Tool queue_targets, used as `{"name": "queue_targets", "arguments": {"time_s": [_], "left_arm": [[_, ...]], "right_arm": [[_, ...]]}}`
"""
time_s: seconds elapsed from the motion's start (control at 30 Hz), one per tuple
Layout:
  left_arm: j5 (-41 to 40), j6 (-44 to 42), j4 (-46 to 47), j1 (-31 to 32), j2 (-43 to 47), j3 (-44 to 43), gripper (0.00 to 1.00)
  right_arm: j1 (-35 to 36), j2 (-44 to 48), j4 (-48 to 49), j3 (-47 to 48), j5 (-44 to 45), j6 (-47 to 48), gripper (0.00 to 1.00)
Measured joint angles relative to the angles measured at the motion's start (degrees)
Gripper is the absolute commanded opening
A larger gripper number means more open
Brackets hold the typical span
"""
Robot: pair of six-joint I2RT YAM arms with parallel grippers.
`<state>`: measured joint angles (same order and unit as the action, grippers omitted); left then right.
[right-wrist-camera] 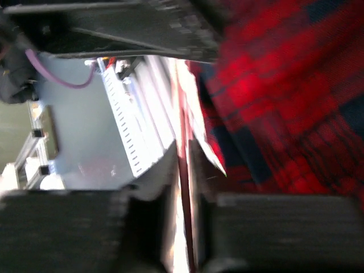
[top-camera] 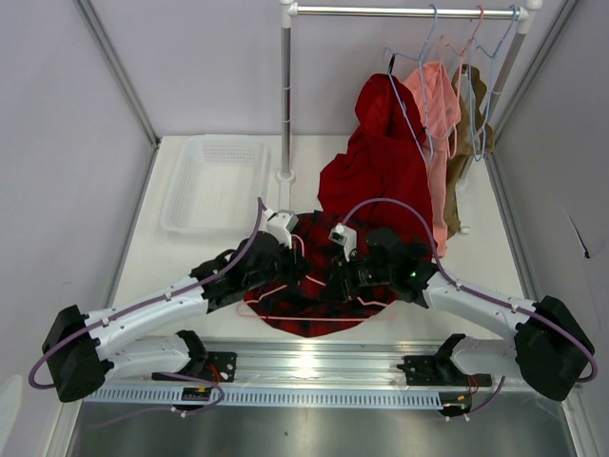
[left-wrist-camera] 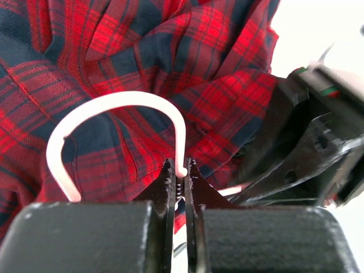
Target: Place the skirt on the hanger
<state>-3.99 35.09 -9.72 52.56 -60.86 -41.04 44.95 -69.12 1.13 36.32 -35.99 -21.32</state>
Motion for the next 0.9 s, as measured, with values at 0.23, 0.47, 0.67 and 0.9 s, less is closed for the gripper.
{"name": "queue_targets", "arguments": {"time_s": [0.23, 0.47, 0.67, 0.9], "left_arm": [[-2.01, -1.16, -1.01, 0.0, 0.57, 0.0, 0.0], [-2.86, -1.36, -1.22, -0.02, 1.16, 0.0, 0.0], [-3.43, -1.73, -1.57, -0.02, 1.73, 0.0, 0.0], [-2.86, -2.69, -1.62, -0.02, 1.73, 0.0, 0.0]], "right_arm": [[-0.28, 3.96, -8.5, 0.85, 9.14, -0.42, 0.65], [-1.31, 13.94, -17.77, 3.32, 16.31, -1.7, 0.67], [-6.27, 21.59, -26.1, 6.03, 22.23, -3.52, 0.47], [-7.04, 23.56, -34.84, 8.66, 26.67, -3.28, 0.28]]}}
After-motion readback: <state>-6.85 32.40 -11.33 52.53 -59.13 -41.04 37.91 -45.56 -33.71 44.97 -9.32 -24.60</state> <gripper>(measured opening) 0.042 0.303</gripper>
